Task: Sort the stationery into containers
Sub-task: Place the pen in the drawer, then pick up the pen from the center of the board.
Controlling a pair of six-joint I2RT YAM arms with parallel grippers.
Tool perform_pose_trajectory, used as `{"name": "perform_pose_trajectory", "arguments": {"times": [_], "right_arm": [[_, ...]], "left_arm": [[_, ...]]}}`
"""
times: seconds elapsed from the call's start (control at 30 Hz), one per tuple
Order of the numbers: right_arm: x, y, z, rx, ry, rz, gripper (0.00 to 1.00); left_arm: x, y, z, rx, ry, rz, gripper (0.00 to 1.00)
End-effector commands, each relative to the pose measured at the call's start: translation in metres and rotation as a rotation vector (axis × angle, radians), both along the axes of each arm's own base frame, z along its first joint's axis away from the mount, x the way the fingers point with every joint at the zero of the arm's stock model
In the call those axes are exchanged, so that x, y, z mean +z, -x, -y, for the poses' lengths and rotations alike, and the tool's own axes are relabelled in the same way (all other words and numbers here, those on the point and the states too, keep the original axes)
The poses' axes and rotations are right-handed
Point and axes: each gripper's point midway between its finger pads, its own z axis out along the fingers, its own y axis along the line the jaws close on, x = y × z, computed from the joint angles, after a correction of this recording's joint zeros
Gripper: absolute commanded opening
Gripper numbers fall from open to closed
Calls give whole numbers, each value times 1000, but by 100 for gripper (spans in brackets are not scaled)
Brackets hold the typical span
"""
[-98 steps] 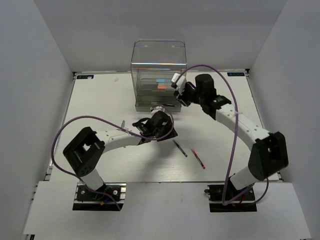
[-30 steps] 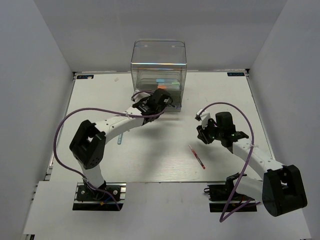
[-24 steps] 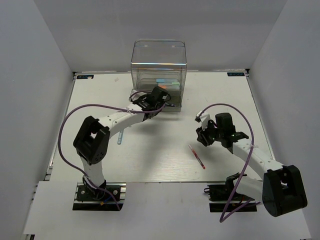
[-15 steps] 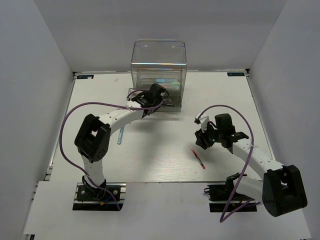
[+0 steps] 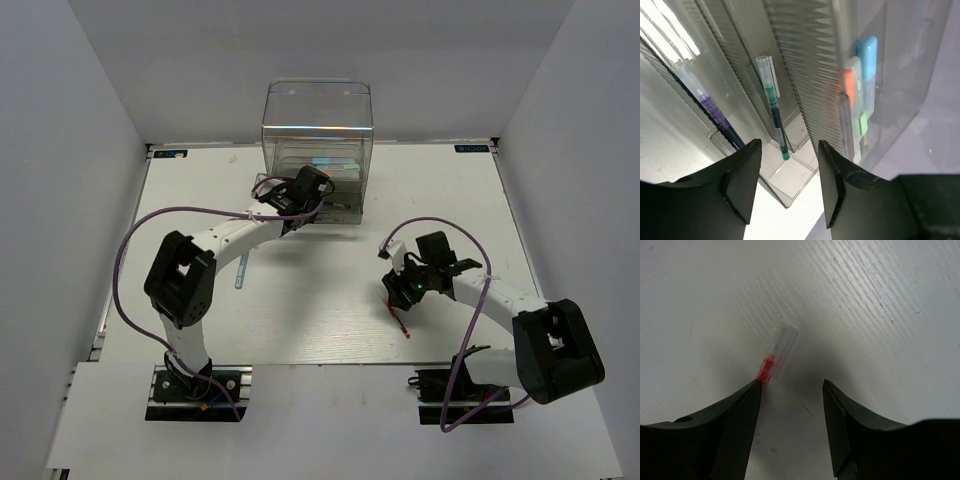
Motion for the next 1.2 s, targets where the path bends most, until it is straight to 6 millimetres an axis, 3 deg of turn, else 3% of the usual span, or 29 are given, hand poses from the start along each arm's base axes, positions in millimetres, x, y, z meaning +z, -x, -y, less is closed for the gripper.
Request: {"name": "perform_pose_trajectory", "arguments": {"times": [0.0,0.07,0.17,0.33,0.4,0.43,0.5,0.6,0.77,0.97,1.17], "right_arm": [[5,-4,-4,40,22,6,58],[5,-3,-7,52,24,3,58],[3,0,-10,66,33,-6,60],[9,-4,-14,54,44,16,60],[23,-13,-18,43,22,57,60],[27,-11,-21,58,9,58,60],[37,-10,-27,98,-14,72,60],[33,0,-31,137,-9,37,60],[23,21,-41,207,-15,-39,60],[11,26,-48,226,39,-75,60],[-3,30,-48,211,109,-80,58]], "left_arm": [[43,12,-4,-80,-48,77,59],[63,17,-5,-133,-103,122,59],[69,27,-15,-226,-275,116,62],[59,56,-51,-260,-427,59,65],[51,66,-60,-279,-451,65,65],[61,71,-64,-278,-441,92,66],[49,82,-74,-289,-462,71,67],[32,101,-97,-288,-494,16,69],[9,127,-133,-256,-576,-51,85],[-13,145,-149,-302,-657,-139,92],[-21,150,-159,-336,-726,-182,96]]}}
